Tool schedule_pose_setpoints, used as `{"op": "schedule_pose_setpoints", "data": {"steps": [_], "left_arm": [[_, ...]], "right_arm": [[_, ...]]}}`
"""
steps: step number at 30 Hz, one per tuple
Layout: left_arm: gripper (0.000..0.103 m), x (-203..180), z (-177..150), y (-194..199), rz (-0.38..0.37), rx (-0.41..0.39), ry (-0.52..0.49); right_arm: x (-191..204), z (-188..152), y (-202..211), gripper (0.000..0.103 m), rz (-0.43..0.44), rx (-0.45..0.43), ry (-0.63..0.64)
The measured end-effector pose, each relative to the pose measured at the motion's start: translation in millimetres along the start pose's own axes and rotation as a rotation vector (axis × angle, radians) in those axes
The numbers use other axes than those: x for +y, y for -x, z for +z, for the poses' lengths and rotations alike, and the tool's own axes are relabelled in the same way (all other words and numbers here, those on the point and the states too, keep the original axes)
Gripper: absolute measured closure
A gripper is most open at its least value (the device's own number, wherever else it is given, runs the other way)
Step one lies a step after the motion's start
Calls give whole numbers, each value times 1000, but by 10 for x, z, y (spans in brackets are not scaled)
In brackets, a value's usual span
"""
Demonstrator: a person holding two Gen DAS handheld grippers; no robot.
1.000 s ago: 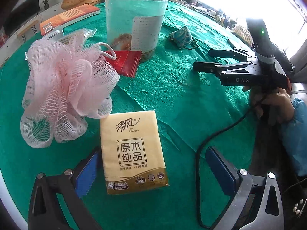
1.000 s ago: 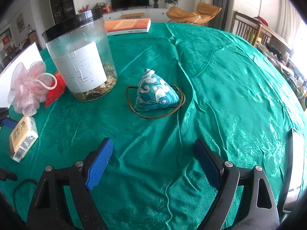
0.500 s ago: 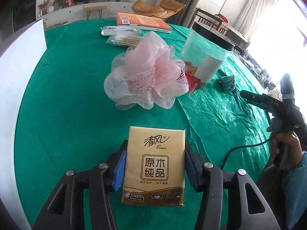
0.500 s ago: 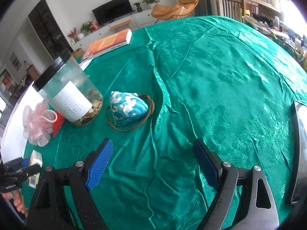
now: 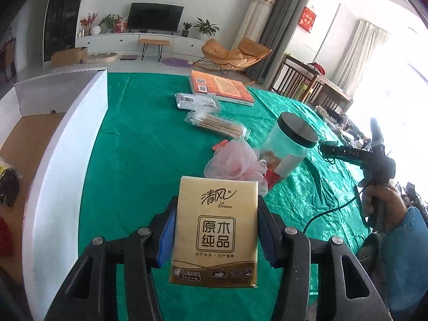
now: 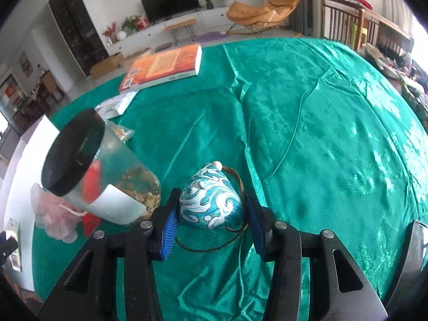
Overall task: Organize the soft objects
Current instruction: 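Grasp the blue pouch again with the right tool while the left tool lifts the tissue pack, then drop the tissue pack and blue pouch into the white box with both tools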
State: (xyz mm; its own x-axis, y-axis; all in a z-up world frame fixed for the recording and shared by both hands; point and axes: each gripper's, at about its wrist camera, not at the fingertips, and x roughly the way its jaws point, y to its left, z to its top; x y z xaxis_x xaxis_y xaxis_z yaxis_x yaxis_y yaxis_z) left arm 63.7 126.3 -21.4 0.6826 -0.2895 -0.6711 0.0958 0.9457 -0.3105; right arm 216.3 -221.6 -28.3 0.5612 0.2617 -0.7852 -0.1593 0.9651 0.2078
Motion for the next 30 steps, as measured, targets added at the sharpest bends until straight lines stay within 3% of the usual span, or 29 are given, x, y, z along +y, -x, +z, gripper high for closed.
{"op": "schedule_pose_setpoints", "data": {"steps": [4,7,12,17,18,19,20,21,23,25,28,30], "left_arm": [[50,258,143,386,16,-67,39],[50,582,189,753,84,-116,75],[50,1204,90,1297,279,-165,124],[48,1599,-121,1597,473,-165,168],[45,1643,-154,1604,519,-159,171],[29,1690,-180,1606,552,-150,177],[8,1728,-197,1586,581,-147,188],[1,1753,-220,1601,605,-160,199],[0,1757,-252,1637,621,-196,208],[0,1724,-255,1602,591,-212,212],[0,1604,-239,1459,518,-220,202],[0,1462,-228,1345,469,-222,189]], "right_arm": [[318,239,501,54,28,-68,68],[833,334,838,54,97,-105,166],[2089,316,1078,53,319,-107,335],[3362,43,958,52,587,-1,437],[3577,-31,919,51,639,29,445],[3762,-117,879,45,692,58,443],[3919,-185,837,33,738,87,442],[4051,-242,803,28,778,119,447],[4145,-317,792,28,802,128,464],[4041,-346,806,28,790,93,473],[3627,-393,720,28,683,28,464],[3213,-460,590,28,561,-23,438]]}}
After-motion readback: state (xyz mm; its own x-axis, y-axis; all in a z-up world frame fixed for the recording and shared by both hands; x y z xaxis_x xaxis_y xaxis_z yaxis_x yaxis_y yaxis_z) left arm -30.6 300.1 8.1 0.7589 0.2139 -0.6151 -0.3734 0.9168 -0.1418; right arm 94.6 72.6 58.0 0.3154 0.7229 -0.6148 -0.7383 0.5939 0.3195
